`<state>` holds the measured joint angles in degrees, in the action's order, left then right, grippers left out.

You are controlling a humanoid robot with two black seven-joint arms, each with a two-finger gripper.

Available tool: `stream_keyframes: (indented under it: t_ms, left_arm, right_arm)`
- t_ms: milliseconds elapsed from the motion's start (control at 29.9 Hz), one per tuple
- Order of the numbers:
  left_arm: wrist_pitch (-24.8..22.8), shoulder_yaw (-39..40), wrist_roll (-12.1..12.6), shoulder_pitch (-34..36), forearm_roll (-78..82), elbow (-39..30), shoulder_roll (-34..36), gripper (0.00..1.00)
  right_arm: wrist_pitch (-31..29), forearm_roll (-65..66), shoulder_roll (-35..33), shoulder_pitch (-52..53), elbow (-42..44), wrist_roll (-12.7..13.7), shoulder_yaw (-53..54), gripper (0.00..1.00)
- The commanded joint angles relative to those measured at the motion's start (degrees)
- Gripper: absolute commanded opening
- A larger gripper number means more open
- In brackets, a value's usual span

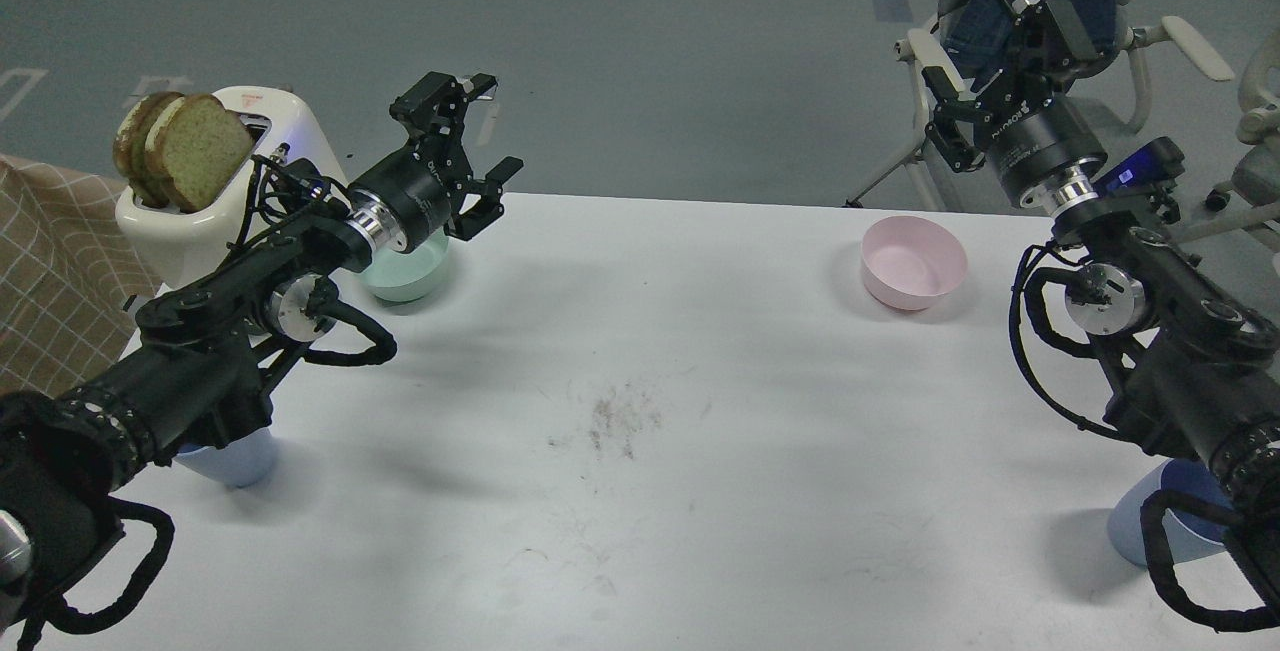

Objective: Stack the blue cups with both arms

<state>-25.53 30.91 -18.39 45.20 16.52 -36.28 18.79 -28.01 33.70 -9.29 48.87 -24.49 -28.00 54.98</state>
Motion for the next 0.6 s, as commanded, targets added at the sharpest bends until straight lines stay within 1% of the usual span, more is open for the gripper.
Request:
stream_keyframes:
  t_ms: [0, 167, 234, 301, 401, 468, 568]
  left_arm:
    - [-0.1, 0.1, -0.2, -0.2, -0.3, 0.0, -0.6, 0.98]
    - [-0.1, 0.1, 0.2, 0.2, -0.6, 0.2, -0.6, 0.98]
    - [0.0, 0.6, -0.4, 0.5, -0.9, 0.2, -0.6, 0.98]
    - [0.0, 5.0, -1.5, 0.3, -2.0, 0.2, -0.5, 0.98]
    - [0.7, 8.9, -2.3, 0.0, -2.5, 0.3, -0.7, 0.98]
    - [0.7, 9.0, -2.6, 0.0, -2.2, 0.3, -0.6, 0.98]
    - [0.7, 9.1, -4.5, 0.2, -2.0, 0.3, -0.7, 0.98]
  right_arm:
    - [0.0, 0.0, 0.2, -0.4, 0.1, 0.0, 0.1, 1.0]
    - [0.0, 0.0, 0.4, -0.3, 0.1, 0.0, 0.2, 1.0]
    - [0.0, 0.0, 0.3, -0.1, 0.1, 0.0, 0.2, 1.0]
    - [0.0, 0.0, 0.1, 0.2, 0.1, 0.0, 0.2, 1.0]
    - [0.0, 0.0, 0.1, 0.6, 0.1, 0.0, 0.2, 1.0]
    - [0.0, 0.0, 0.2, 0.7, 0.1, 0.0, 0.2, 1.0]
    - [0.0, -0.1, 0.2, 0.7, 0.0, 0.0, 0.3, 1.0]
